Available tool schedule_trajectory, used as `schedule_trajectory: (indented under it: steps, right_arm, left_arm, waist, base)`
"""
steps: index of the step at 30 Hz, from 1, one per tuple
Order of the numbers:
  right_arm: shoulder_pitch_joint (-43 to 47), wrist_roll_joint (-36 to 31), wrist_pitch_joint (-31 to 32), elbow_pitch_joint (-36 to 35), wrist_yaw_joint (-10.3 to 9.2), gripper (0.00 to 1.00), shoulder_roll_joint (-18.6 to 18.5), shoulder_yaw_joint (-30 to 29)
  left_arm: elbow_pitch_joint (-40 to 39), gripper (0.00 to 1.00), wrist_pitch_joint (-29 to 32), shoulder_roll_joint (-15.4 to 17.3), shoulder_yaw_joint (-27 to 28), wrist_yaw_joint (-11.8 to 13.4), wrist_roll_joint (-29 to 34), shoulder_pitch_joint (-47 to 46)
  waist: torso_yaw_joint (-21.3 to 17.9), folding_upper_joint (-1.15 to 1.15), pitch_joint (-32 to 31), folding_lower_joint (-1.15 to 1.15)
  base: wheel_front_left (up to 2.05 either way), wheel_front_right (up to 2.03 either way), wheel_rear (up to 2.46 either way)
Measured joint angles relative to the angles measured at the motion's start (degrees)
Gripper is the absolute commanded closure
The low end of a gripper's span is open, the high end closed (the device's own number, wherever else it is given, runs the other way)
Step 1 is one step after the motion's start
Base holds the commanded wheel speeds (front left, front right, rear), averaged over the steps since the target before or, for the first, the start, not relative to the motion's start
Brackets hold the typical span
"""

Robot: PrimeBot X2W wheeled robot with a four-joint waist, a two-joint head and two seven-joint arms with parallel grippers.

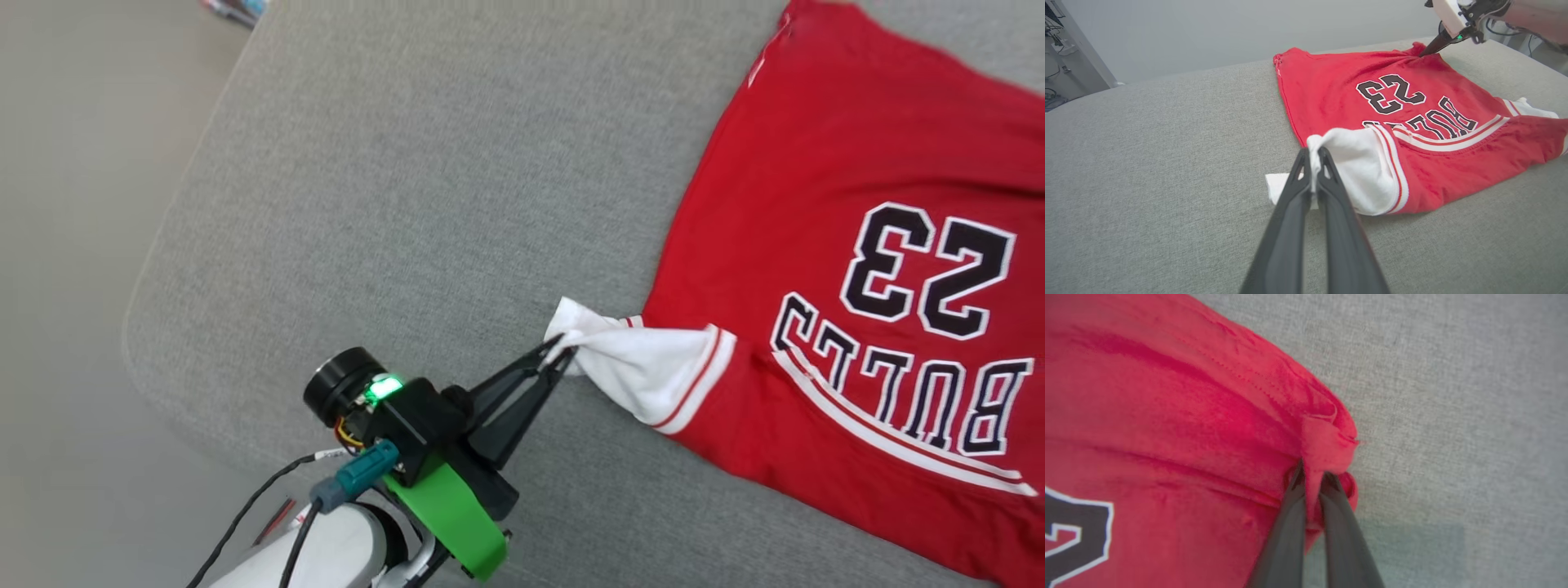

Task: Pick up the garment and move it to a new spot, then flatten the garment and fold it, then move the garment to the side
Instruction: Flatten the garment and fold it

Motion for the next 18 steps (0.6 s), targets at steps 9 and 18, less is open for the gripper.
schedule_trajectory:
  steps: [9,18]
  right_arm:
    - [12.3,4.5,-2.5,-1.9,0.01,1.0,3.2,-1.0]
    - [25.3,9.3,-3.8,-7.1,0.01,1.0,4.7,-2.0]
  left_arm:
    - [1.0,1.0,0.4,0.9,1.2,1.6,-2.9,2.4]
    - [2.6,1.0,-1.4,1.6,2.7,3.8,-4.8,6.2]
  waist:
    - [-4.3,0.0,-7.3,0.0]
    - [-10.1,0.0,-13.7,0.0]
  base:
    - [0.0,0.0,0.0]
    - [0.0,0.0,0.0]
